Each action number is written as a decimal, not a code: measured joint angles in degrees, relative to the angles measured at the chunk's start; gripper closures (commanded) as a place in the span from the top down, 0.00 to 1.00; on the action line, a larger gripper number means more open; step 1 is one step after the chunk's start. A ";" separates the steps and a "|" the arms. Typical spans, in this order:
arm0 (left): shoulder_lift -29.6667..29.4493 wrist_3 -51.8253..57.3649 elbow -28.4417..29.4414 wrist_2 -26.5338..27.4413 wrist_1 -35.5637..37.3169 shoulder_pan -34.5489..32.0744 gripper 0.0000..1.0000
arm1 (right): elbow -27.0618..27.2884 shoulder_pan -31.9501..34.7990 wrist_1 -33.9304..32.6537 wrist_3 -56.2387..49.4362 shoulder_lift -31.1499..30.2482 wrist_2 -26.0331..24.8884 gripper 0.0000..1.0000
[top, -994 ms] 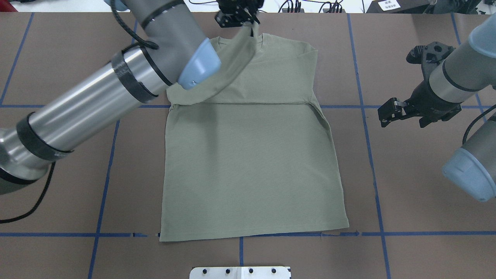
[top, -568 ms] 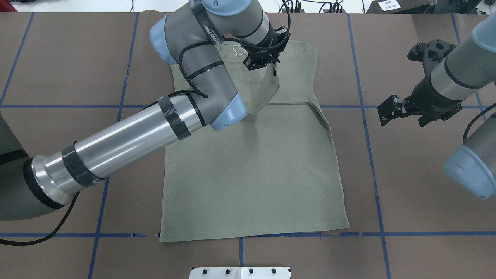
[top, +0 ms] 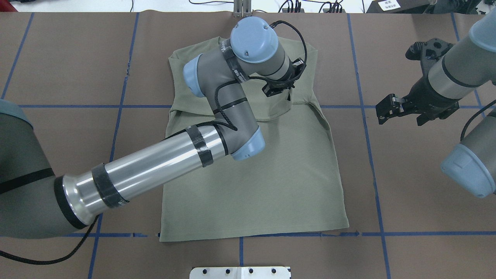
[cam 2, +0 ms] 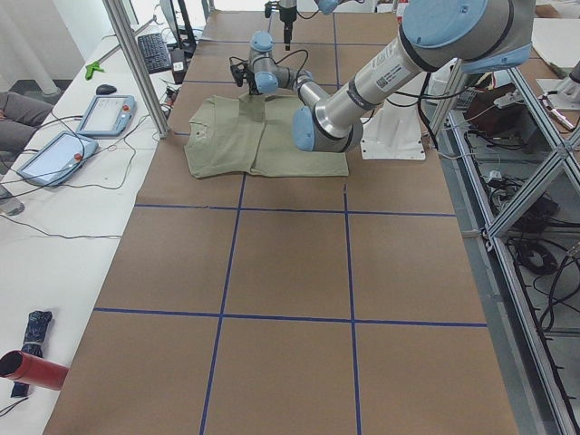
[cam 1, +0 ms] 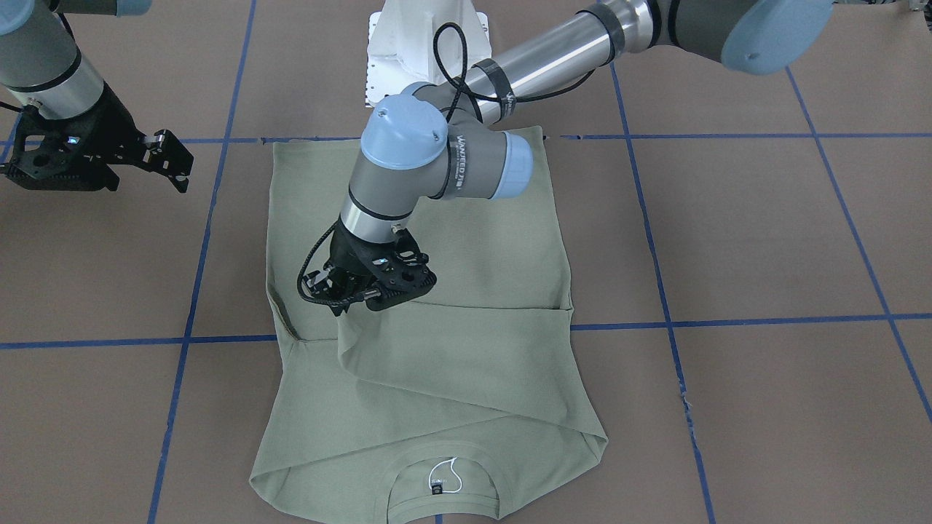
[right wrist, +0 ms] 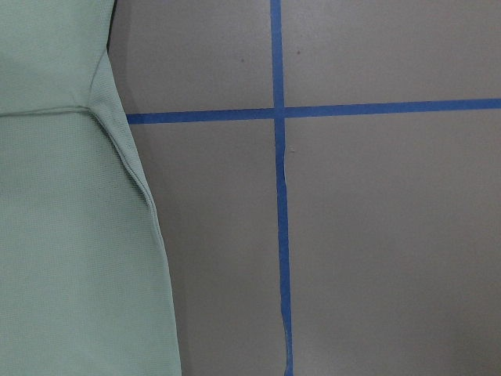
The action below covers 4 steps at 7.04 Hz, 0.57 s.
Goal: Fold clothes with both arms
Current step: 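Release the sleeve and draw the left gripper back from the shirt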
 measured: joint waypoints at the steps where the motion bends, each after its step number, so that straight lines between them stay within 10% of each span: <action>1: -2.61 -0.45 2.48 1.15 -1.22 0.90 1.00 | -0.01 0.02 0.02 -0.02 0.25 0.01 1.00; 4: -3.31 4.31 4.00 4.30 -4.15 1.19 1.00 | -0.02 0.06 0.04 0.04 0.94 0.02 1.00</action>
